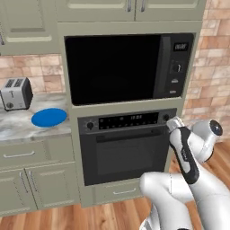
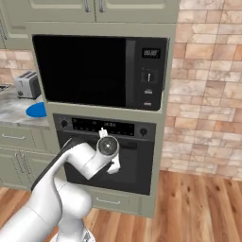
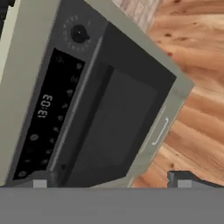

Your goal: Take the baked cake out of the oven and place it on the plate for cooling. Then close the oven door.

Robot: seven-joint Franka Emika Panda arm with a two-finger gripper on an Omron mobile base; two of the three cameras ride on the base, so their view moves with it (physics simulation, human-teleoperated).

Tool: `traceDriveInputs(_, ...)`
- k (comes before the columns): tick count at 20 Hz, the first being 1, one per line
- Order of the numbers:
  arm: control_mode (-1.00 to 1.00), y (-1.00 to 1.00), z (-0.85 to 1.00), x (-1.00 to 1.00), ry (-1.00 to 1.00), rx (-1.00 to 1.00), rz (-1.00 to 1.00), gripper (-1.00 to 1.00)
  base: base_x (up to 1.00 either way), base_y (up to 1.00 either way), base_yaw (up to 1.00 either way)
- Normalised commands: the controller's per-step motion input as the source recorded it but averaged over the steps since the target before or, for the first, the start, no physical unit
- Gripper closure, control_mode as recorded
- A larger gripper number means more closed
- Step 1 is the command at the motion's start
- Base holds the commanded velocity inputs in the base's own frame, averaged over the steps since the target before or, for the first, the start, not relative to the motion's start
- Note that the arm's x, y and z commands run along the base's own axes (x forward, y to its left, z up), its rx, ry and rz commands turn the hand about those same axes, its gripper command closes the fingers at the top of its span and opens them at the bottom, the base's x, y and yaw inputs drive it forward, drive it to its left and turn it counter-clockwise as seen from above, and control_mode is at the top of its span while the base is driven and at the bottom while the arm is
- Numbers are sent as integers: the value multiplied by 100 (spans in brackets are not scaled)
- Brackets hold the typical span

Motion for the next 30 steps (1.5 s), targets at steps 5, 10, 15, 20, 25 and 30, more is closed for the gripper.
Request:
traceDriveInputs(5,-100,-5,-18,22,-18,26,-21,-100,0,0,0)
traceDriveInputs(10,-100,0,-32,40,-15,15,-8,-100,0,0,0)
traceDriveInputs(15,-100,2,-50,43,-12,10,-5,-100,0,0,0)
traceDriveInputs(20,-100,26,-60,40,-11,0,-5,-100,0,0,0)
traceDriveInputs(25,-100,24,-48,32,-9,0,-2,-100,0,0,0)
traceDriveInputs(30,-100,21,-42,15,-6,0,0,-100,0,0,0)
